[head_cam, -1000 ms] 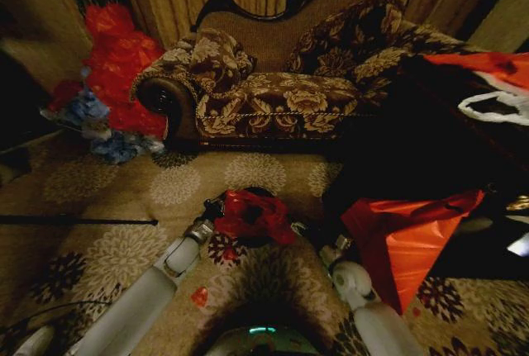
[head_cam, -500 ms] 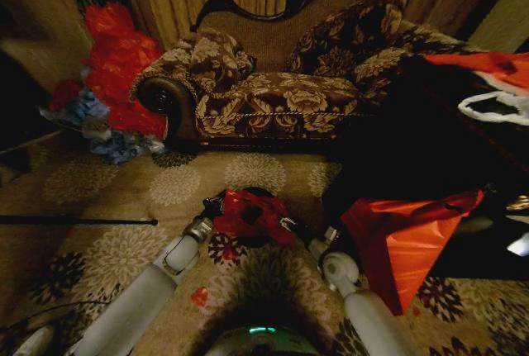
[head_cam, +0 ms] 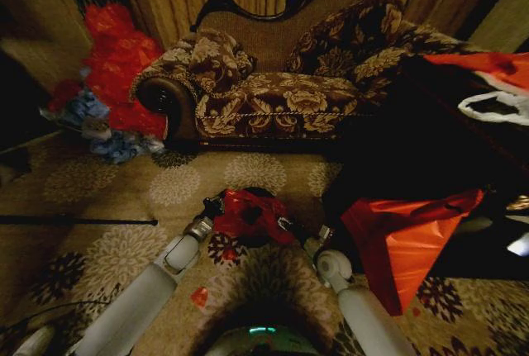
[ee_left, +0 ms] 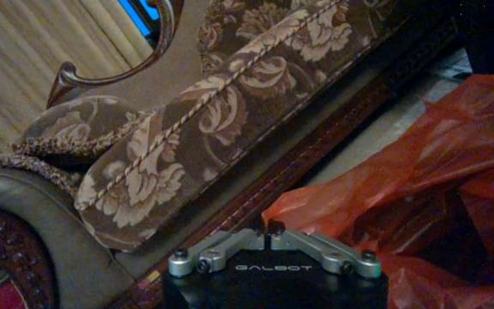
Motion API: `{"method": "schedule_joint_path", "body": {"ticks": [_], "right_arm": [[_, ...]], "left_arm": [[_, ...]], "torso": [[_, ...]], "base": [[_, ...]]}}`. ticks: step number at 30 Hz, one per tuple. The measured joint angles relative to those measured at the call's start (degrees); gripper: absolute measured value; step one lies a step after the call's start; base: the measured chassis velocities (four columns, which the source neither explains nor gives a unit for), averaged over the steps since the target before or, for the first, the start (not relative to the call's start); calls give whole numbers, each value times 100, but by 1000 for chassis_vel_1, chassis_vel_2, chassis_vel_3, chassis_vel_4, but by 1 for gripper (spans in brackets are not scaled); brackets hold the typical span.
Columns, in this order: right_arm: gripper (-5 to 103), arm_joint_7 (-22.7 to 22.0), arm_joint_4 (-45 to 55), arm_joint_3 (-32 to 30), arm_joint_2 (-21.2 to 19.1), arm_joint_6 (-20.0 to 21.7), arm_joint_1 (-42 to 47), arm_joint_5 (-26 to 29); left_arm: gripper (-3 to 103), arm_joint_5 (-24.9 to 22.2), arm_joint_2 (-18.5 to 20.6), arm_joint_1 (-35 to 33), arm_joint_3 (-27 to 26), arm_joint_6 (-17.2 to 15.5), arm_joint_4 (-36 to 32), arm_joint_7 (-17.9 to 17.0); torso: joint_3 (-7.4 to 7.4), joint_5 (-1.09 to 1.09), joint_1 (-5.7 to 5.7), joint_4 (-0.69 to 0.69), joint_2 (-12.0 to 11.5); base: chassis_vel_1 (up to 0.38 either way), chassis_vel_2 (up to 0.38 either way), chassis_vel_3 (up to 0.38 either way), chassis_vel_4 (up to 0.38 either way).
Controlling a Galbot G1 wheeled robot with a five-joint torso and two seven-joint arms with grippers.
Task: Place a garbage bag over the trash bin.
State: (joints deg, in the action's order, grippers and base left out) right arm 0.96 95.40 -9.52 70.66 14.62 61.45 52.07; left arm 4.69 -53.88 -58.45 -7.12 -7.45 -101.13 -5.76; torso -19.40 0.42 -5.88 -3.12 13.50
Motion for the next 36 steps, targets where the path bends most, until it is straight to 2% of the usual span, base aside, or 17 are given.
{"method": "schedule_joint_path", "body": {"ticks": [2, 3, 6, 11, 14, 19, 30, 36], "right_arm": [[48, 16, 3, 21, 12, -10, -24, -45], [48, 16, 3, 21, 12, -10, -24, -45], [31, 25, -33, 54, 50, -48, -78, -187], [20, 30, -47, 71, 75, -88, -92, -361], [4, -136, -125, 117, 152, -267, -119, -600], [1, -145, -165, 101, 161, -288, -119, -646], [0, -66, -131, 103, -6, -469, -195, -1596], [0, -138, -201, 182, -4, -483, -418, -1734]], "left_arm": [[0, -18, 12, 21, 1, -6, 0, 8], [0, -18, 12, 21, 1, -6, 0, 8], [0, -45, 21, 36, 1, -9, 15, 12], [0, -61, 25, 42, 1, -13, 30, 13], [0, -83, 26, 67, 18, -27, 59, 29], [0, -98, 39, 84, 32, -37, 64, 55], [0, -359, 174, 220, 8, -94, -7, 76], [0, -578, 272, 401, -5, -176, -58, 70]], "torso": [[0, 0, 0, 0, 0], [0, 0, 0, 0, 0], [0, 0, 0, 0, 0], [0, 0, 0, 0, 0], [0, -1, 0, 1, 0], [0, -1, 0, 0, 0], [0, 0, 0, 1, 0], [0, -1, 0, 1, 0]], "base": [[0, 0, 0, 0], [0, 0, 0, 0], [0, 0, 0, 0], [0, 0, 0, 0], [0, 0, 0, 0], [0, 0, 0, 0], [0, 0, 0, 0], [0, 0, 0, 0]]}}
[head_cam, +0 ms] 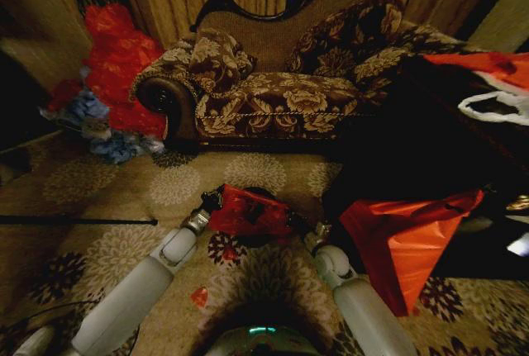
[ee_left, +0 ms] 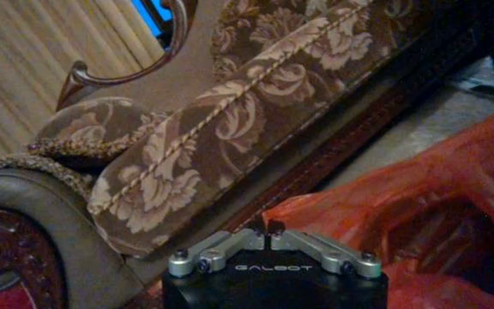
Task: Place a garbage bag over the trash bin.
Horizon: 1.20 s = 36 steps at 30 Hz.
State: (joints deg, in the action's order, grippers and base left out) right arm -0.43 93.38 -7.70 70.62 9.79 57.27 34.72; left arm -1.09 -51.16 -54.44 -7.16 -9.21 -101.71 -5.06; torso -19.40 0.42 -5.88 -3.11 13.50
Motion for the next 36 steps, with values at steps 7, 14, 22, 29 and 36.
{"method": "schedule_joint_path", "body": {"ticks": [7, 14, 22, 29, 36], "right_arm": [[0, -36, -506, 130, -12, -22, -596, -68], [0, 14, -775, 274, -142, 3, -1021, -140], [0, 332, -1639, 669, -166, 67, -1761, -141], [0, 942, -2541, 901, -98, -24, -2167, -492], [0, 1491, -3262, 976, 73, -184, -2259, -831]], "left_arm": [[0, -425, 31, 520, 139, -263, 273, 54], [0, -915, -120, 964, 438, -601, 583, 57], [0, -1248, -654, 1571, 823, -750, 1535, 40], [0, -1484, -1255, 1942, 887, -766, 2617, -1], [0, -1671, -1603, 2009, 827, -857, 3388, 24]], "torso": [[0, 0, -1, 0, 0], [0, 0, -1, -1, 0], [-1, 0, -1, 0, 0], [0, 0, -1, -1, 0], [0, -1, 0, 1, 0]], "base": [[0, 0, 0, 0], [0, 0, 0, 0], [0, 0, 0, 0], [0, 0, 0, 0], [0, 0, 0, 0]]}}
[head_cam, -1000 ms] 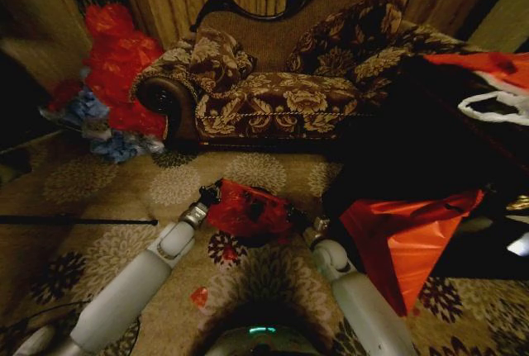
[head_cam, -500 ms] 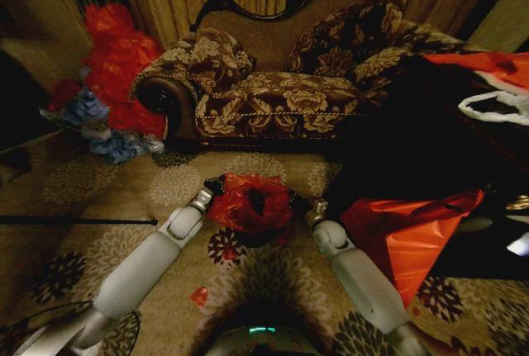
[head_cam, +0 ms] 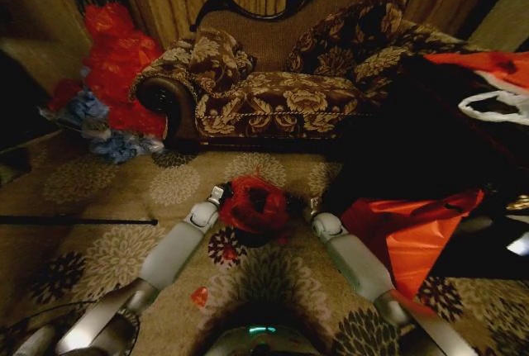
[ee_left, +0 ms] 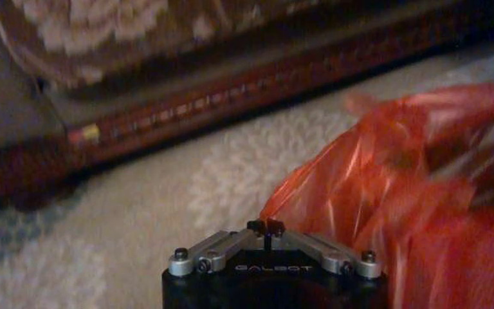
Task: Place a garbage bag over the trash bin.
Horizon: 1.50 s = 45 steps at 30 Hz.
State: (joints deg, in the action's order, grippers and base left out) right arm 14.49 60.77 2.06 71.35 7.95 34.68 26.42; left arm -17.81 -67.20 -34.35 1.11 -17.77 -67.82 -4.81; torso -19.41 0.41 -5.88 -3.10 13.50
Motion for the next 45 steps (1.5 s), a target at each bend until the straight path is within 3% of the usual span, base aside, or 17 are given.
{"method": "schedule_joint_path", "body": {"ticks": [11, 18, 38, 45], "right_arm": [[0, 268, -385, 2, 179, -239, 232, -447], [0, 231, -409, -73, 270, -406, 473, -635], [0, -93, -1078, -683, 922, -1303, 897, -1631], [0, -67, -1291, -898, 1068, -1439, 968, -1936]], "left_arm": [[0, -225, -72, -406, -98, -294, 11, 191], [0, -175, -111, -753, -263, -291, -91, 202], [0, 813, -639, -1182, -710, 660, 909, 181], [0, 939, -771, -1273, -765, 740, 1107, 99]], "torso": [[1, 2, 1, -1, 0], [1, 1, 1, -1, 0], [1, 2, 1, -2, 0], [1, 1, 1, -2, 1]], "base": [[0, 0, 0, 0], [0, 0, 0, 0], [0, 0, 0, 0], [0, 0, 0, 0]]}}
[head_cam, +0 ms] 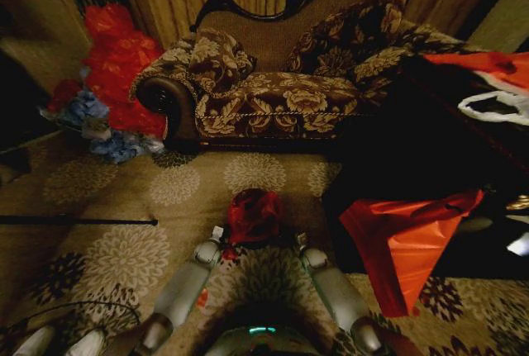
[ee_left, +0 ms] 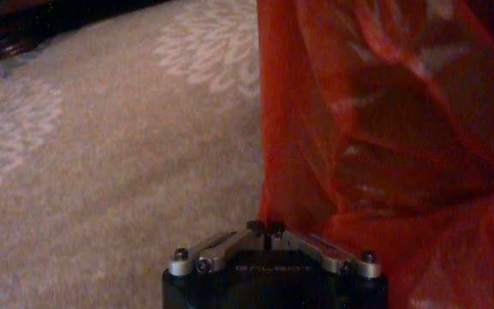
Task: Place a garbage bag over the trash bin.
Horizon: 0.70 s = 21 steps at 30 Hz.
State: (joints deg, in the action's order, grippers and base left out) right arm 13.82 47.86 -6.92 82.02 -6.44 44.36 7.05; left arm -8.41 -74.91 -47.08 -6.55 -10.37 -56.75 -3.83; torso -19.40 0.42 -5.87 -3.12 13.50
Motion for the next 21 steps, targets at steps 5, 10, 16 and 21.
{"method": "schedule_joint_path", "body": {"ticks": [5, 10, 16, 21], "right_arm": [[0, 19, -91, -130, 68, -108, 87, -255], [-3, -121, 380, -130, -27, 13, 339, -212], [13, -381, 1574, -28, -388, 220, 915, 105], [35, -497, 2505, -101, -668, 236, 1588, 32]], "left_arm": [[0, 222, -28, -34, -24, 21, 77, -87], [2, 205, 36, -161, -2, -46, -191, -222], [15, -123, 281, -528, 48, -229, -1134, -355], [38, -241, 521, -930, 6, -346, -1957, -526]], "torso": [[0, 0, -1, 0, 0], [-1, -1, -1, 2, 0], [0, -1, 0, 0, 0], [0, 1, 0, 0, 0]], "base": [[0, 0, 0, 0], [0, 0, 0, 0], [0, 0, 0, 0], [0, 0, 0, 0]]}}
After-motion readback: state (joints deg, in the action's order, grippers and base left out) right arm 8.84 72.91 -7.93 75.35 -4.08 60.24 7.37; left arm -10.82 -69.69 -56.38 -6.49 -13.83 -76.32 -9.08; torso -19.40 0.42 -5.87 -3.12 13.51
